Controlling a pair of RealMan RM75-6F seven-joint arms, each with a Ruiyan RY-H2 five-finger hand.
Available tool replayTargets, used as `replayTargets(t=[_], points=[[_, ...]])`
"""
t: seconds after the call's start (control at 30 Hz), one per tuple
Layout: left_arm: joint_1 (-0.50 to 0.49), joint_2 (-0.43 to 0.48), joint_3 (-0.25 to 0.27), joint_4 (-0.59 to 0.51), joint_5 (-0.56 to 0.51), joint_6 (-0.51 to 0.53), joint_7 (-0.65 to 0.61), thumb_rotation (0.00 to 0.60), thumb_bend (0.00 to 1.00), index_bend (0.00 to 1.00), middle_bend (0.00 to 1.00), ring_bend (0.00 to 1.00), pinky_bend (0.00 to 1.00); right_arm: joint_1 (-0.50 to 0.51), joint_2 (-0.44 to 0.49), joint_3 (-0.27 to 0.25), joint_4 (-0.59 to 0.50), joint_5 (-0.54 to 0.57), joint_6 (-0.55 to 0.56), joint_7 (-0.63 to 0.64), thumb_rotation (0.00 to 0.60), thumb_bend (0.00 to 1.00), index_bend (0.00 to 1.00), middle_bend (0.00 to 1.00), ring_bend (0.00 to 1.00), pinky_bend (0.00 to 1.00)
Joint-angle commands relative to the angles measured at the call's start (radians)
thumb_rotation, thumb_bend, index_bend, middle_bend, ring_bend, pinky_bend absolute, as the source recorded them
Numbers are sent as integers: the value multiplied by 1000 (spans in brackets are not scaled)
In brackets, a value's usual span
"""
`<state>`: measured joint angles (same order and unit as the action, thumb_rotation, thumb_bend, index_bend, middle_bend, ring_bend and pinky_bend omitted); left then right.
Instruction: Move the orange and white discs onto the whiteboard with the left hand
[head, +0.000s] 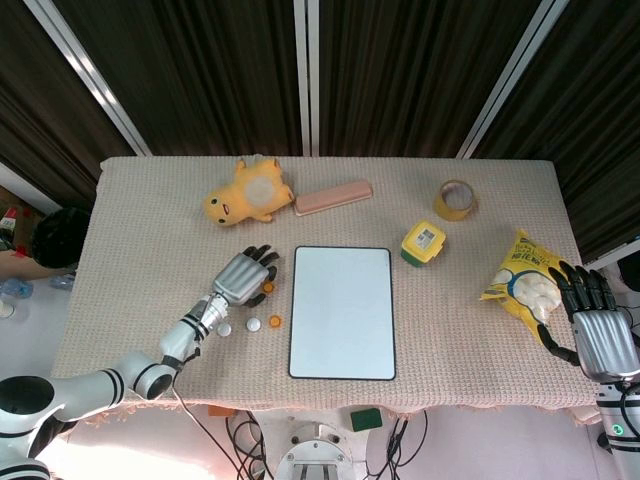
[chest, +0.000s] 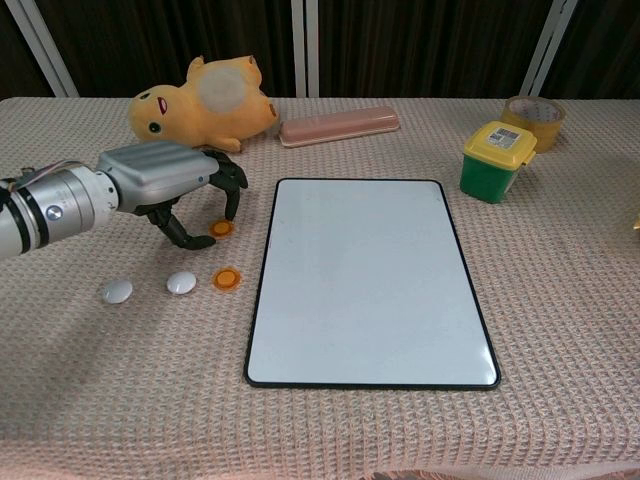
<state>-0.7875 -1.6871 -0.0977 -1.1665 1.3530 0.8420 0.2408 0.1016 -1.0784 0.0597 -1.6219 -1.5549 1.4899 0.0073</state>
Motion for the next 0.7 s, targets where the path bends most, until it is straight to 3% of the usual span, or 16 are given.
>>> replayTargets(t=[0.03,0.7], points=[[-1,-1,2,1,-2,-1,1,549,281,427,168,91,211,0,0,0,1,0,0,1,600,315,0,0,0,0],[-12,7,0,-16,-7,6,0,590,281,491,171,91,211,3,-1,2,4,2,-3,6,600,314,0,0,0,0]])
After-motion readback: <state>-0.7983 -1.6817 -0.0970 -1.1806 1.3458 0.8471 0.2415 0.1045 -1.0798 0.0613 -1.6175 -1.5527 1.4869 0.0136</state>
